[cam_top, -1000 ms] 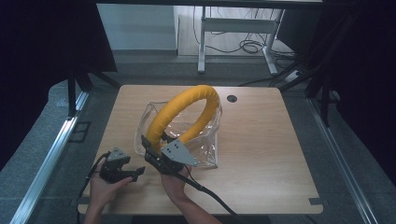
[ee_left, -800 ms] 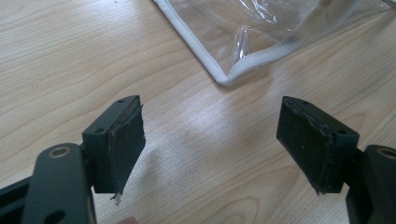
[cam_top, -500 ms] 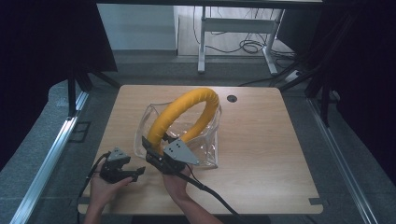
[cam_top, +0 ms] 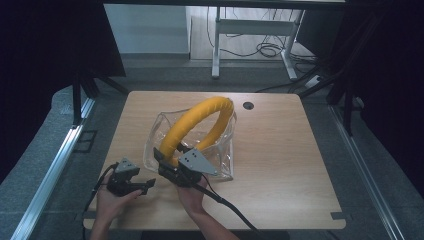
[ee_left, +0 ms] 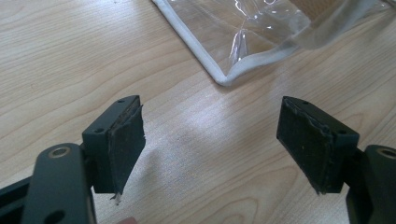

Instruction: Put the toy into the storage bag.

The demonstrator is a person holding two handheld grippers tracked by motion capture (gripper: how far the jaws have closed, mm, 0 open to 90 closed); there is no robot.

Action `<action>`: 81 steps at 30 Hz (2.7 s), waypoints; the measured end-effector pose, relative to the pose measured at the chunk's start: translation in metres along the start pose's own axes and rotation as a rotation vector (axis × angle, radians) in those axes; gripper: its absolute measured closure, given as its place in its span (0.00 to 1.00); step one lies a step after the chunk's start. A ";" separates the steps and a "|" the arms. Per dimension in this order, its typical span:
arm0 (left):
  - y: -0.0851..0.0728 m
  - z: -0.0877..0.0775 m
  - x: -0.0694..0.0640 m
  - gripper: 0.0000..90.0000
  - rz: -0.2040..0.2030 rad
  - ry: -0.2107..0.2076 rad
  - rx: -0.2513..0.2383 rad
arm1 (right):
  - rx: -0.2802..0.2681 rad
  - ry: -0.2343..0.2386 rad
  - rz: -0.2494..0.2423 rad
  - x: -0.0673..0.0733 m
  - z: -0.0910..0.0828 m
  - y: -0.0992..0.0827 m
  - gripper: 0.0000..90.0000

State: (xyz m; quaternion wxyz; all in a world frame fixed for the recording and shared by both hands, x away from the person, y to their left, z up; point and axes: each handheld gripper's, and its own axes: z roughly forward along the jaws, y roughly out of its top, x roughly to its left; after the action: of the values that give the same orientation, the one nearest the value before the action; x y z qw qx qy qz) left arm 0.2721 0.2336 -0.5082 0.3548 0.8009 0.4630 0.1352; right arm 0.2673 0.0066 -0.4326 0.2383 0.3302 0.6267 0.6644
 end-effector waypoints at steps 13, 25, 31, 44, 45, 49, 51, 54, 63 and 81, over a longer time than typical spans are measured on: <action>0.000 0.001 -0.001 0.26 0.000 0.001 0.001 | 0.016 0.012 0.007 -0.002 -0.003 0.001 0.40; 0.000 0.000 0.000 0.26 0.000 0.002 0.000 | 0.041 0.000 0.002 -0.007 -0.013 -0.002 0.35; 0.000 -0.001 0.000 0.26 -0.001 0.004 -0.001 | 0.061 0.028 0.013 -0.016 -0.028 0.002 0.31; 0.000 -0.002 0.000 0.26 -0.005 0.012 -0.002 | 0.077 0.011 -0.028 -0.064 -0.077 0.012 0.32; -0.001 -0.002 0.000 0.26 -0.005 0.014 -0.001 | 0.077 0.006 -0.027 -0.069 -0.080 0.012 0.32; -0.001 -0.002 0.000 0.26 -0.005 0.015 0.001 | 0.082 -0.014 -0.043 -0.087 -0.089 0.010 0.33; -0.001 -0.002 0.000 0.26 -0.006 0.017 0.001 | 0.086 -0.024 -0.046 -0.097 -0.094 0.009 0.34; -0.002 -0.003 0.000 0.26 -0.008 0.017 0.001 | 0.097 -0.045 -0.062 -0.112 -0.101 0.006 0.36; -0.002 -0.003 0.000 0.26 -0.010 0.021 0.000 | 0.137 -0.136 -0.078 -0.157 -0.124 -0.004 0.39; -0.003 -0.003 0.001 0.26 -0.011 0.026 0.002 | 0.231 -0.245 -0.035 -0.218 -0.162 -0.033 0.41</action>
State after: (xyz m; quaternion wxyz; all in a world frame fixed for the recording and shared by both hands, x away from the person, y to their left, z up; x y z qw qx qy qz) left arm 0.2693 0.2370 -0.5079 0.3486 0.7969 0.4722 0.1430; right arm 0.2905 -0.2583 -0.4949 0.2849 0.4229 0.6709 0.5384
